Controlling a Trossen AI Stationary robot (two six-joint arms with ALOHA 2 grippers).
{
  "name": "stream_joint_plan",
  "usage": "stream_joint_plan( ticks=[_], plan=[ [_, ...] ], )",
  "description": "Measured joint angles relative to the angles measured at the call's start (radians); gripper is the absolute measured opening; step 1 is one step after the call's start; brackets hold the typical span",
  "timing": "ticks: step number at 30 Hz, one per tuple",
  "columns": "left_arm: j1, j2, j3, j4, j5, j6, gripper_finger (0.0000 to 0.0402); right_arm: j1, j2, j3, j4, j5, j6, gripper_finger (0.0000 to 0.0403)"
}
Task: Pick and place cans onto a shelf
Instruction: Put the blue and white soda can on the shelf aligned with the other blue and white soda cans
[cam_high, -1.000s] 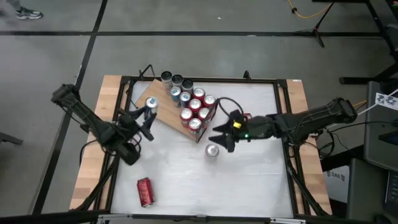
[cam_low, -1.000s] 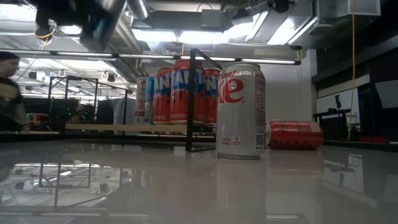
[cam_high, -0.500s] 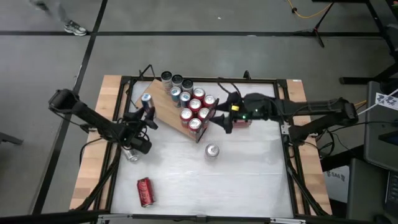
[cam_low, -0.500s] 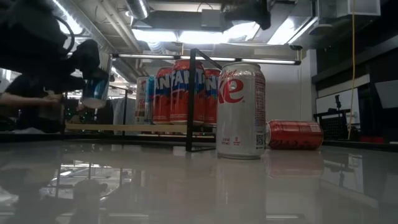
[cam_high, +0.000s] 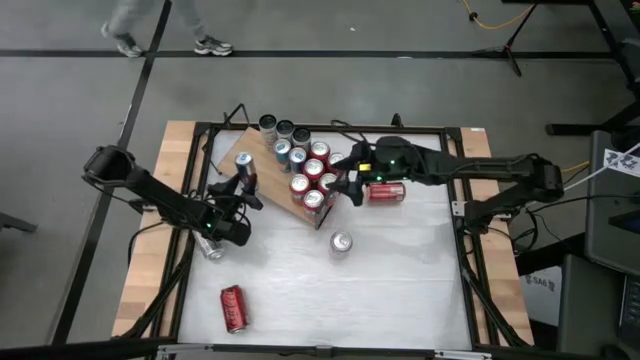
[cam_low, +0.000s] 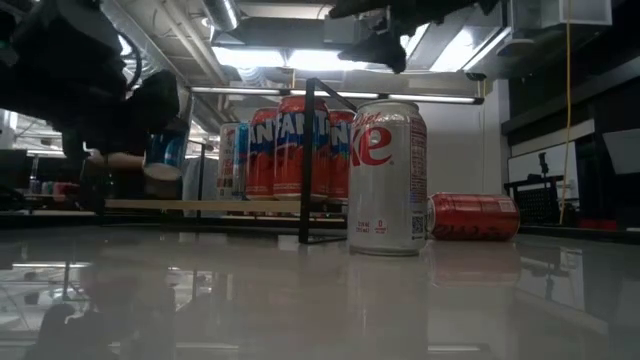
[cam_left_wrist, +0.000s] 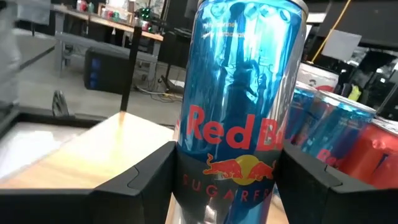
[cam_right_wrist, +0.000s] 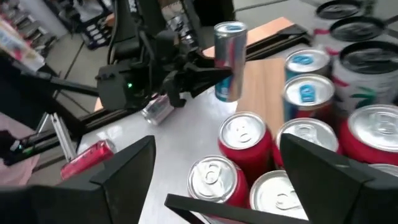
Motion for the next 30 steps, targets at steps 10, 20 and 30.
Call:
stream_joint_plan(
  ticks=[10, 20, 30],
  plan=[
    [0.009, 0.216, 0.0, 0.203, 0.018, -0.058, 0.022, 0.002, 0.038, 0.0, 0.035, -0.04, -0.038, 0.0331],
    [0.128, 0.242, 0.0, 0.291, 0.042, -0.029, 0.022, 0.001, 0.032, 0.0, 0.035, -0.038, -0.097, 0.0331],
    [0.162, 0.242, 0.001, 0.412, 0.106, 0.225, 0.022, 0.001, 0.032, 0.0, 0.034, -0.038, -0.127, 0.0331]
  ],
)
